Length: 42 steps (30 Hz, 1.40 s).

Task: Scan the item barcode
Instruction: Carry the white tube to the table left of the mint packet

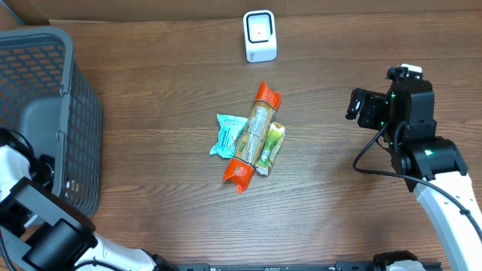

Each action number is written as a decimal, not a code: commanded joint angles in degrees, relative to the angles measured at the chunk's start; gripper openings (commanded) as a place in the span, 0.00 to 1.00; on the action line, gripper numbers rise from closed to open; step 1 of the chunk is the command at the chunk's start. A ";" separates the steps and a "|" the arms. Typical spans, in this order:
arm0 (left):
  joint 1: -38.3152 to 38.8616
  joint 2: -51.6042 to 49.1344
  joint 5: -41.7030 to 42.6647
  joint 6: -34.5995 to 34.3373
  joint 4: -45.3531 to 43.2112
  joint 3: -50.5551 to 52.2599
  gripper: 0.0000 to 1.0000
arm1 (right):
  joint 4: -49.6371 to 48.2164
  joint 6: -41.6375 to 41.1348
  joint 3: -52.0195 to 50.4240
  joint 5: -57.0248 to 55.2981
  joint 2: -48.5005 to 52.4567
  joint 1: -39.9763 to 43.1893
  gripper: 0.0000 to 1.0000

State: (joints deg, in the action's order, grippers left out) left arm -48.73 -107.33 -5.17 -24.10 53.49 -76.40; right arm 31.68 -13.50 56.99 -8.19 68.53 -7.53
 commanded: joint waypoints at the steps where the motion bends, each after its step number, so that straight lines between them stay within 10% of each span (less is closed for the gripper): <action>1: 1.53 -0.13 2.23 3.23 4.15 -13.16 0.04 | -0.28 -0.24 1.20 -0.63 -0.15 0.15 1.00; 16: 18.23 0.22 2.67 11.89 22.75 -65.29 0.04 | -0.28 -0.24 1.20 -0.63 -0.15 0.15 1.00; 21: 32.28 2.29 14.34 21.53 30.77 -70.23 0.04 | -0.28 -0.24 1.20 -0.63 -0.15 0.15 1.00; 29: 53.96 -1.01 12.17 20.22 37.03 -52.94 0.04 | -0.28 -0.24 1.20 -0.63 -0.15 0.15 1.00; 42: 59.91 -1.01 7.43 13.68 2.36 -3.80 0.05 | -0.28 -0.24 1.20 -0.63 -0.15 0.15 1.00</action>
State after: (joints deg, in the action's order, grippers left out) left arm 11.35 -109.86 1.78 -10.44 60.03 -84.86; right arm 31.66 -13.47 56.99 -8.19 68.53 -7.53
